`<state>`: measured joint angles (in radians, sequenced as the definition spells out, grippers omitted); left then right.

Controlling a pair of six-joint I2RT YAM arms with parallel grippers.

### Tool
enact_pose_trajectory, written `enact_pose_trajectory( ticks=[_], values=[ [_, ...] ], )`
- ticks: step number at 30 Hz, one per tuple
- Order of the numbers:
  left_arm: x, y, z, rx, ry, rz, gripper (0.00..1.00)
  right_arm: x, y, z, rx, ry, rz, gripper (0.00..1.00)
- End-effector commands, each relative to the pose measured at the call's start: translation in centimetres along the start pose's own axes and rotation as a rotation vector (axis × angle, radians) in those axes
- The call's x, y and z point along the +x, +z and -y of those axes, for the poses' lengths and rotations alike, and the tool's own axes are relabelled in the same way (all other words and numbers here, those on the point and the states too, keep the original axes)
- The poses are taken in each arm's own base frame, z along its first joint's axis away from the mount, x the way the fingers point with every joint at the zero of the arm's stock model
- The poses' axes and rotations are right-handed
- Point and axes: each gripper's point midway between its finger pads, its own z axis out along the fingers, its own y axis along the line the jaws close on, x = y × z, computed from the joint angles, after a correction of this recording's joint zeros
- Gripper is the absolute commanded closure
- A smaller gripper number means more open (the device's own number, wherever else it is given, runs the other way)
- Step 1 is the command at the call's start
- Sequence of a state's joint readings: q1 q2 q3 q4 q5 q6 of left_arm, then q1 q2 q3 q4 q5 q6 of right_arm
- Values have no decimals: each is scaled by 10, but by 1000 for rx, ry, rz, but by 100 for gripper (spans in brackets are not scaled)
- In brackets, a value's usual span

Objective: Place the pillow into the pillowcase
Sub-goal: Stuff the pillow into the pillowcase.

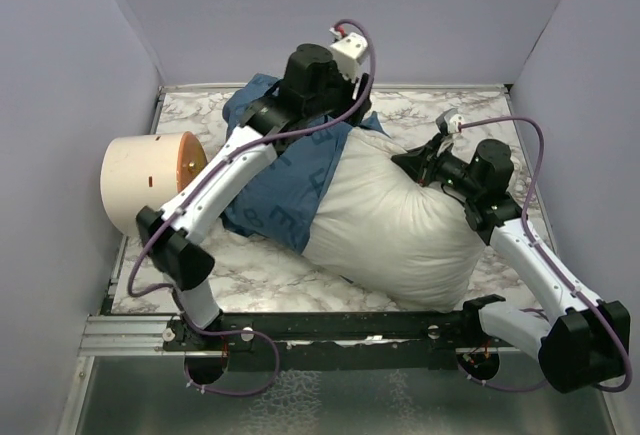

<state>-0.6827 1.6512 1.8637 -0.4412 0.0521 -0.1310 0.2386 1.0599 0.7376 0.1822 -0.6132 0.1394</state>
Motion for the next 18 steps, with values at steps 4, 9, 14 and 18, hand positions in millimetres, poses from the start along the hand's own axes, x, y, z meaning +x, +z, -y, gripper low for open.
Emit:
enact_pose_trajectory(
  ticks=[4, 9, 14, 18],
  values=[
    [75, 59, -1, 93, 232, -315, 28, 2, -3, -23, -86, 5, 14, 99],
    [94, 85, -21, 4, 265, -357, 28, 6, -3, -26, -95, 12, 10, 99],
    [104, 94, -17, 29, 242, -411, 56, 8, -4, -24, -87, 7, 9, 99],
    [97, 97, -3, 89, 201, -397, 100, 10, -1, -22, -78, 15, 6, 99]
  ],
)
